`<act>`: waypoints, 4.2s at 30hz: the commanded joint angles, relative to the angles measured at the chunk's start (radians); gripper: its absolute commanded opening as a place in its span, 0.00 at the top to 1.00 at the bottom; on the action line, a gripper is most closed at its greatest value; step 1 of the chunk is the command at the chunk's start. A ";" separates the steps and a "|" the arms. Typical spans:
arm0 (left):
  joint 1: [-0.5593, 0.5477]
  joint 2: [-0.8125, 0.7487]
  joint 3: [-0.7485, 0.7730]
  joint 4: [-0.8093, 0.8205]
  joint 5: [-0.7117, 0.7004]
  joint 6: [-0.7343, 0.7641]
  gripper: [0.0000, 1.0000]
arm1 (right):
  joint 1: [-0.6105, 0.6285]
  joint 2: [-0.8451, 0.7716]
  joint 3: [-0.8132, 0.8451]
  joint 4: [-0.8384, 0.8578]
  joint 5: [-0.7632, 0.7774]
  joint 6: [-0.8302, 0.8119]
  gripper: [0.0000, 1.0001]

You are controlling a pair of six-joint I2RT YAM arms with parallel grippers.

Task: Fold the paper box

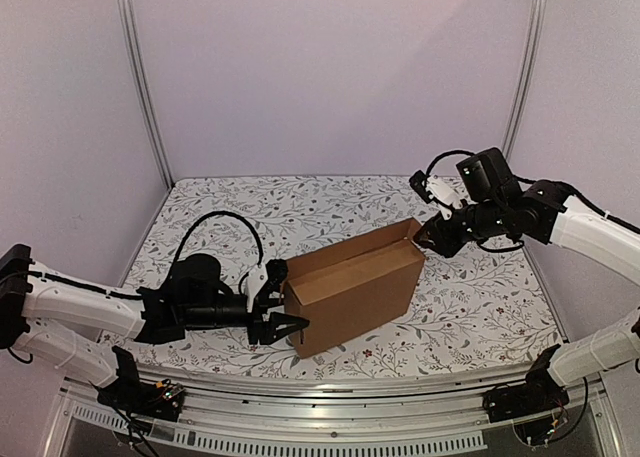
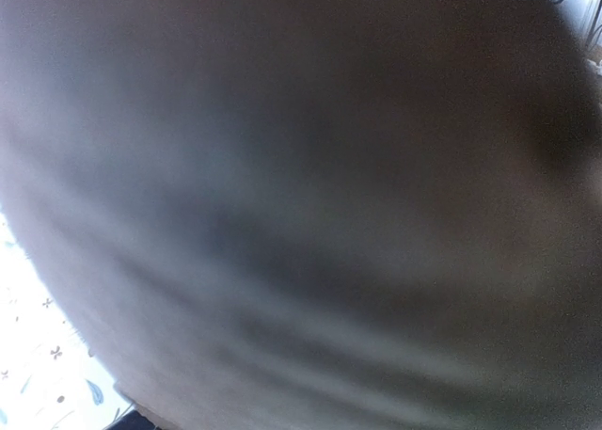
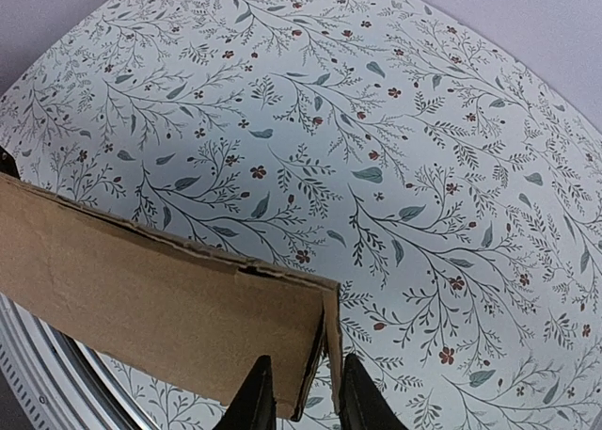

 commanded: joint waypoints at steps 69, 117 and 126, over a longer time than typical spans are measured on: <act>0.008 -0.150 -0.041 -0.174 -0.152 -0.056 0.40 | 0.138 -0.206 -0.360 0.220 0.218 0.278 1.00; 0.009 -0.454 0.244 -0.767 -0.215 -0.428 0.17 | 0.416 -0.112 -0.262 0.228 0.719 0.424 1.00; -0.004 -0.397 0.322 -0.850 -0.135 -0.530 0.29 | 0.421 -0.104 -0.258 0.228 0.736 0.421 1.00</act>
